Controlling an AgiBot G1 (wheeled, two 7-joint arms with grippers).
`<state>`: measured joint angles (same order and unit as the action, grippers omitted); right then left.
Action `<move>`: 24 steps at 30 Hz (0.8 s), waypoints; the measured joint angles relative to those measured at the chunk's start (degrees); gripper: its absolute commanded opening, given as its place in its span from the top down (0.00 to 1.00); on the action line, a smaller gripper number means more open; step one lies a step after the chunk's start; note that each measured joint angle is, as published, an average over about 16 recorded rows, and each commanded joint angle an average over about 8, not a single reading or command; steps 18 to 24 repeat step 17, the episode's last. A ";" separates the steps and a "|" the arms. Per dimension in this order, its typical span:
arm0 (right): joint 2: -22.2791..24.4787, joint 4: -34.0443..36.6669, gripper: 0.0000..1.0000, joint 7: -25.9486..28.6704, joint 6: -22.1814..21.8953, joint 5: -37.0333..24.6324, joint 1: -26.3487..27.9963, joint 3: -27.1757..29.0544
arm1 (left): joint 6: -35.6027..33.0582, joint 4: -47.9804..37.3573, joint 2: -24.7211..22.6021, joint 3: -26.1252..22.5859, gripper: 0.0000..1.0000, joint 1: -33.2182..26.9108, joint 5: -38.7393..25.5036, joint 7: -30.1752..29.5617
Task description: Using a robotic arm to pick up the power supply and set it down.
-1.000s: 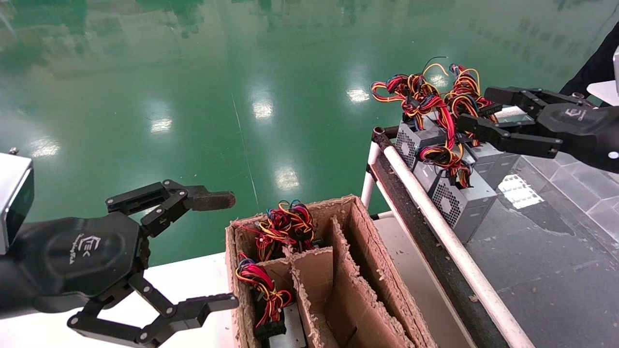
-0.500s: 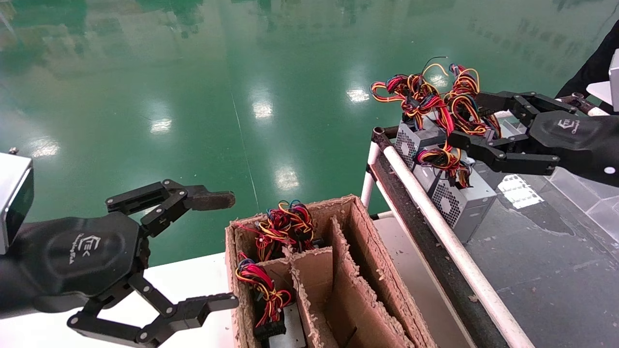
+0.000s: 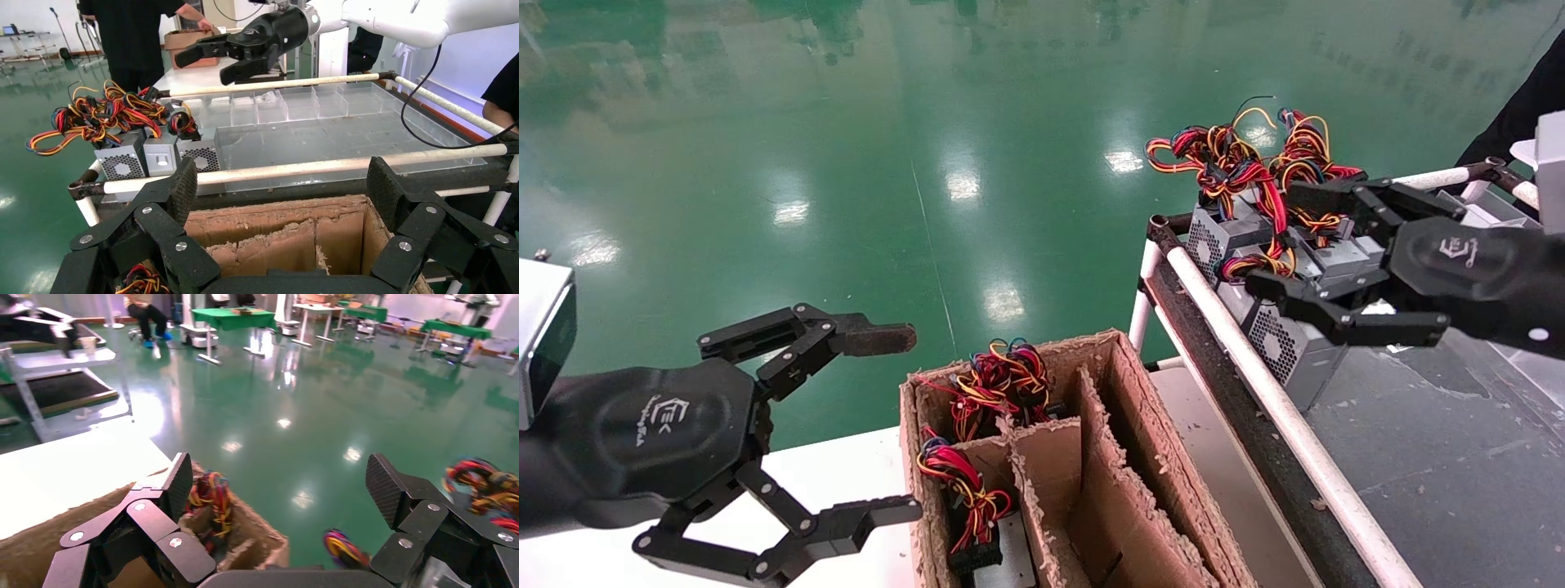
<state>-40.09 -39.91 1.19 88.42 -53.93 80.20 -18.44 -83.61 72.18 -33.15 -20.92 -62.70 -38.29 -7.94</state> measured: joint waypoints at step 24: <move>2.39 -15.86 0.00 4.50 -1.29 5.68 -8.78 1.14 | 0.00 0.00 0.00 -0.01 0.00 0.00 0.00 0.00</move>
